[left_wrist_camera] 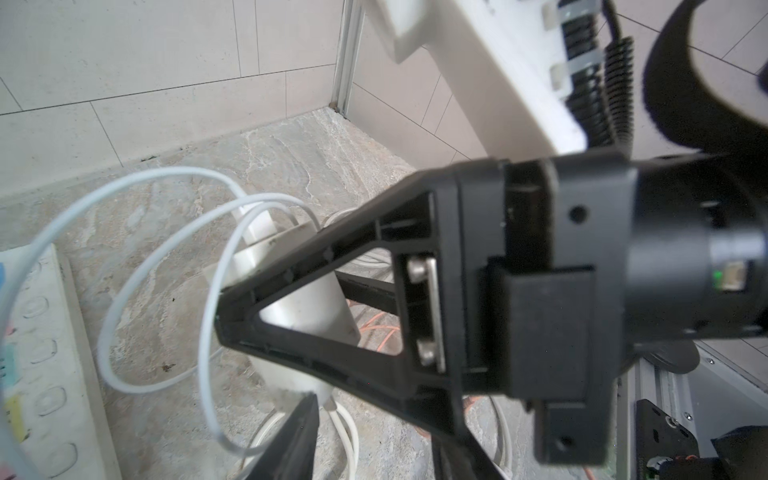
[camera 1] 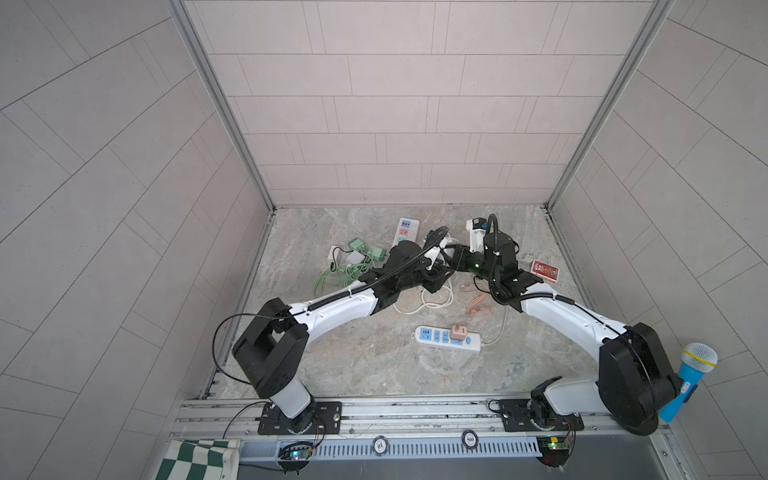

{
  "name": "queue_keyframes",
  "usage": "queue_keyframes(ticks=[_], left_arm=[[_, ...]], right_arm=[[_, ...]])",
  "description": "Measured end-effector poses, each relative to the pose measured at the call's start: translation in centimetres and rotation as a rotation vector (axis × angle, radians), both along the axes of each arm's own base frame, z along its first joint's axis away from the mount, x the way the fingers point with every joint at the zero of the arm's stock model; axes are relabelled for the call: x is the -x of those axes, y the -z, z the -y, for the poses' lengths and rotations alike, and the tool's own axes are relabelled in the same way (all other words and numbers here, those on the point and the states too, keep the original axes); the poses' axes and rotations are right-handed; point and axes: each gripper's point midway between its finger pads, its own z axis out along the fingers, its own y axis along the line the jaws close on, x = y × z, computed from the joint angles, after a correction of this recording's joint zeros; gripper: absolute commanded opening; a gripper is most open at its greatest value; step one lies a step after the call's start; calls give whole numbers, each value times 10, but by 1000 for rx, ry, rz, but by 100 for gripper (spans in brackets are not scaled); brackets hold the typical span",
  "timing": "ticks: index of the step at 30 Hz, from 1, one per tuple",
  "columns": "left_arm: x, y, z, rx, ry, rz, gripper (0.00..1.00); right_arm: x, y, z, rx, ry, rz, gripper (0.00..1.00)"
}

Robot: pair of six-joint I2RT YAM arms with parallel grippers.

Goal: Insert the plug
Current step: 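Close the left gripper on the white charger held by the right gripper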

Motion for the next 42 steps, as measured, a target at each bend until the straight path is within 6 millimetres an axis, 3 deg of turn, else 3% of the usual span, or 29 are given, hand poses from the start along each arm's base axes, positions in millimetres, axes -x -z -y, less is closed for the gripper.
queue_keyframes(ticks=[5,13,26,39,42], left_arm=[[-8,2,-8,-19,-50,7,54],[-19,3,-17,-22,-102,2,54],[-20,-10,-16,141,-65,-92,54],[-22,-16,-14,250,-45,-140,49],[-22,-18,-14,274,-44,-137,41]], right_arm=[[5,-12,-2,-16,-16,22,24],[11,-22,-10,-35,-51,48,24],[11,-31,-16,-51,-60,80,23],[15,-41,-18,-80,-71,135,23],[15,-43,-20,-88,-74,142,23]])
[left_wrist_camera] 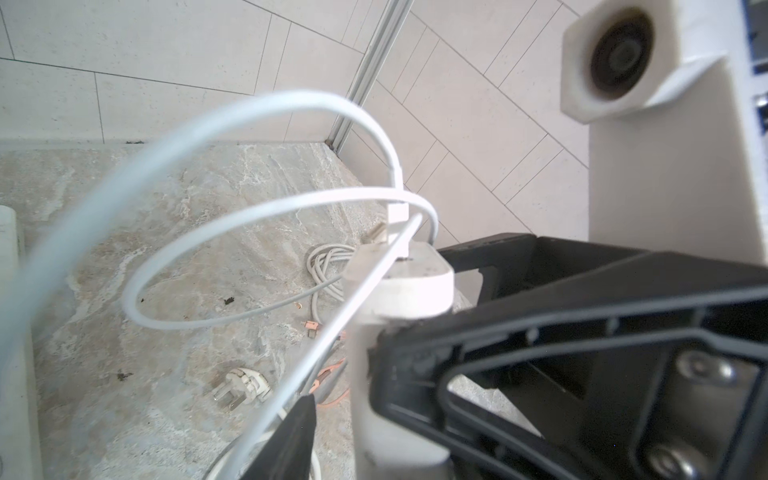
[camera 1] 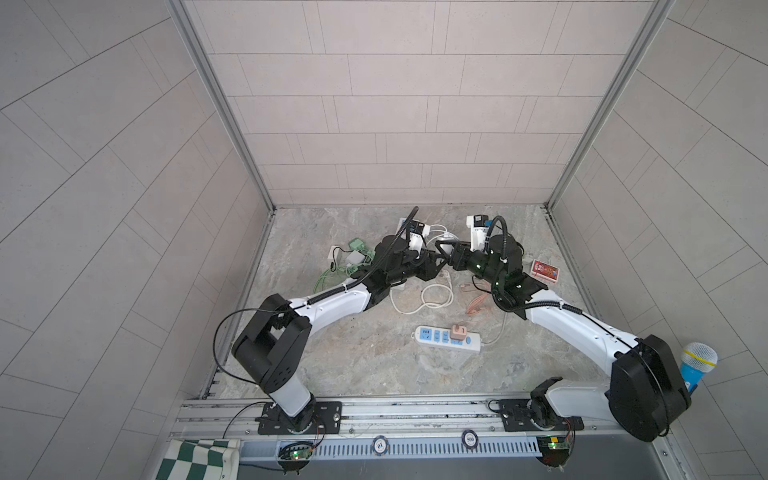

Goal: Insert the plug
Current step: 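Close the left gripper on the white charger held by the right gripper, then open the right gripper and draw it back while the left holds the charger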

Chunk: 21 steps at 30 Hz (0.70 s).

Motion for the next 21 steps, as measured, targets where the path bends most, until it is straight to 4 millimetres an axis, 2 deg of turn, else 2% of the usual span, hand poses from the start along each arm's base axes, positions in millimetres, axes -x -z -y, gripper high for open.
queue_keyframes(ticks=[4,7,11,12,16,21], left_arm=[[1,-4,2,22,3,11,21],[1,-4,2,19,3,19,11],[1,-3,2,5,8,40,1],[1,-3,2,0,10,46,0],[-4,2,-1,-39,-10,78,0],[-17,18,-15,-113,-72,117,0]], right_arm=[[0,-1,-1,-6,1,0,24],[0,-1,0,-5,4,2,27],[1,-1,1,-1,7,-3,39],[2,0,2,1,8,-5,47],[6,5,1,7,-4,-36,63],[11,9,11,-13,-10,-92,66]])
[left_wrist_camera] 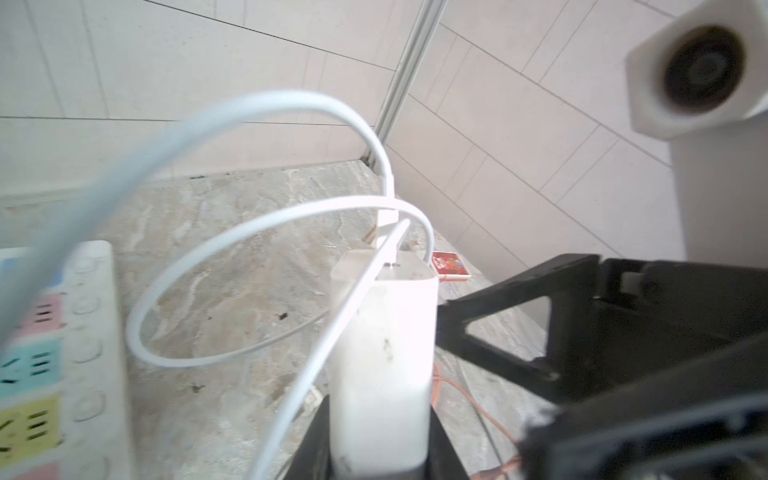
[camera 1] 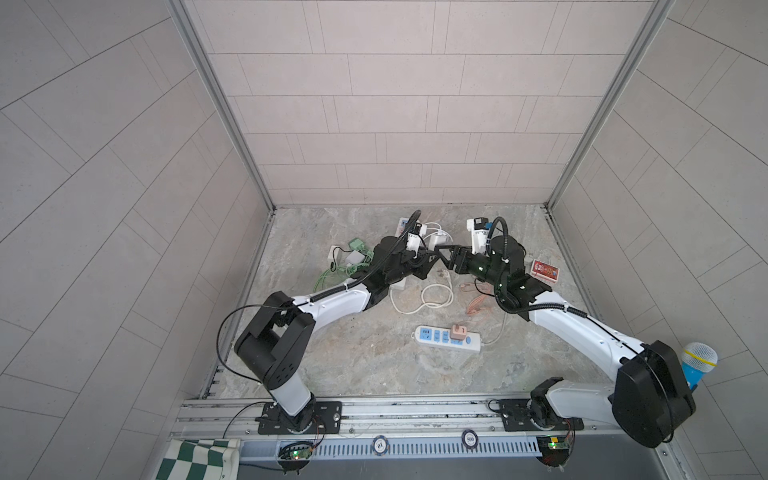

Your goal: Insert the plug

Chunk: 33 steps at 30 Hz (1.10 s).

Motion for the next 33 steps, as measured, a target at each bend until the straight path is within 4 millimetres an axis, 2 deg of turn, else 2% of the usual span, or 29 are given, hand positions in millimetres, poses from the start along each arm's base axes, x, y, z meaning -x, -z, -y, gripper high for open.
queue_keyframes(ticks=[6,8,12,14,16,18,20,24,33], left_arm=[[8,37,-16,-99,-6,56,0],[11,44,-18,-122,4,80,0],[15,42,-20,-132,21,167,0],[17,43,-21,-140,32,204,0],[19,43,-21,-151,43,236,0],[21,41,-21,-158,54,269,0],[22,40,-21,-162,60,296,0],[23,36,-20,-160,70,330,0],[31,41,-18,-164,113,341,0]], right_arm=[[10,-14,29,9,36,-28,61],[14,-23,31,44,15,-38,59],[17,-37,18,96,-93,-44,49],[22,-27,11,118,-151,-71,45],[28,-9,5,150,-201,-123,43],[35,10,-1,184,-248,-181,43],[43,21,-8,206,-289,-215,43],[47,28,-18,224,-341,-239,42],[30,38,-25,235,-350,-262,54]])
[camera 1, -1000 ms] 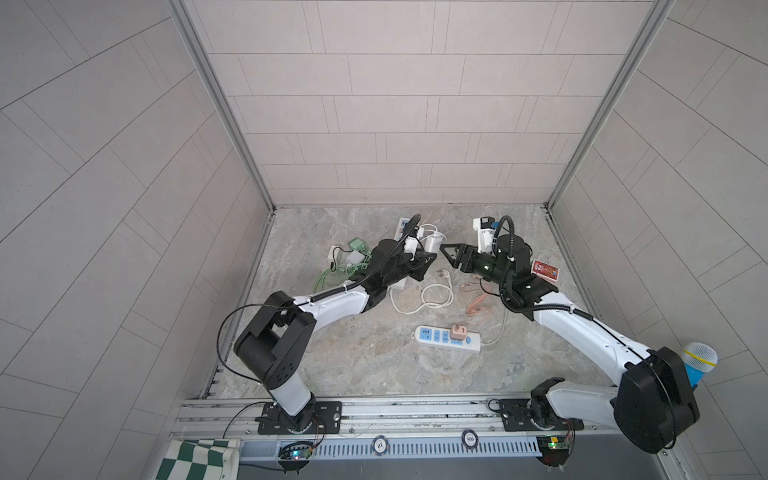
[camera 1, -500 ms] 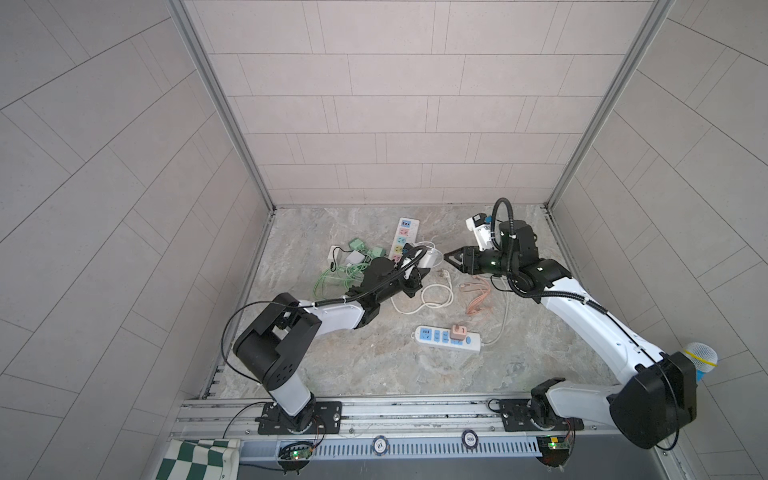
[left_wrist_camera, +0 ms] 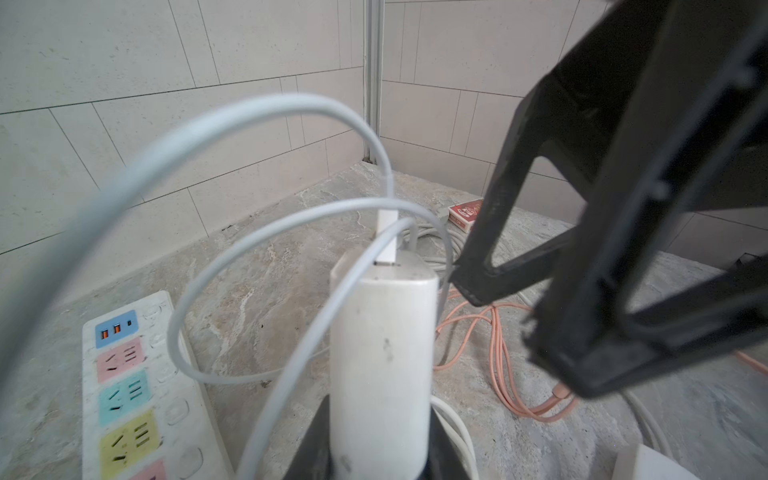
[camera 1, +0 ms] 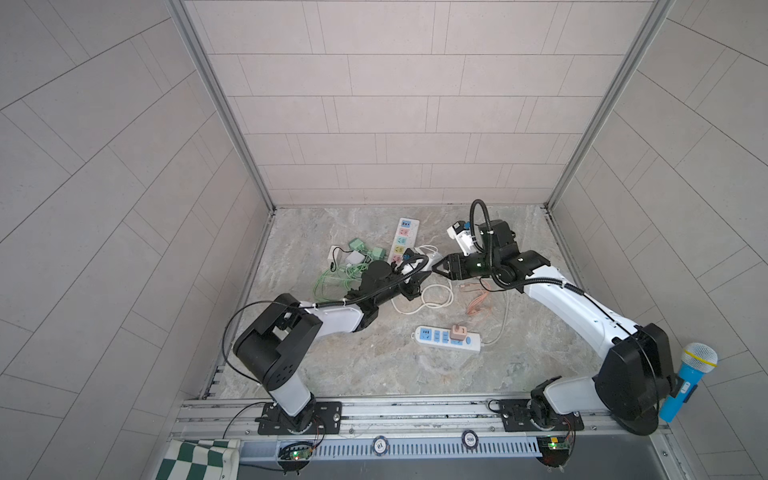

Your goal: Insert the plug

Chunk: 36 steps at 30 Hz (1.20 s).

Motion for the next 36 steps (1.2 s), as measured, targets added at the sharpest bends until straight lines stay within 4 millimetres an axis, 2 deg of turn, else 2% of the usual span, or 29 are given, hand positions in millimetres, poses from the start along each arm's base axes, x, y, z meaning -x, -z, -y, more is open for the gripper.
queue_keyframes(ticks=[5,12,22,29,36], left_arm=[[7,3,0,-11,25,14,0],[11,1,1,-8,39,47,0],[13,1,0,-8,42,61,0],[13,2,0,-9,40,59,0],[13,1,0,-8,40,60,0]], right_arm=[[-8,4,-4,8,-1,-9,57],[-14,-12,-9,-6,-13,28,56],[-10,-7,-11,7,-39,24,54],[-1,-2,-13,26,-81,14,66],[2,-3,-13,28,-99,26,63]])
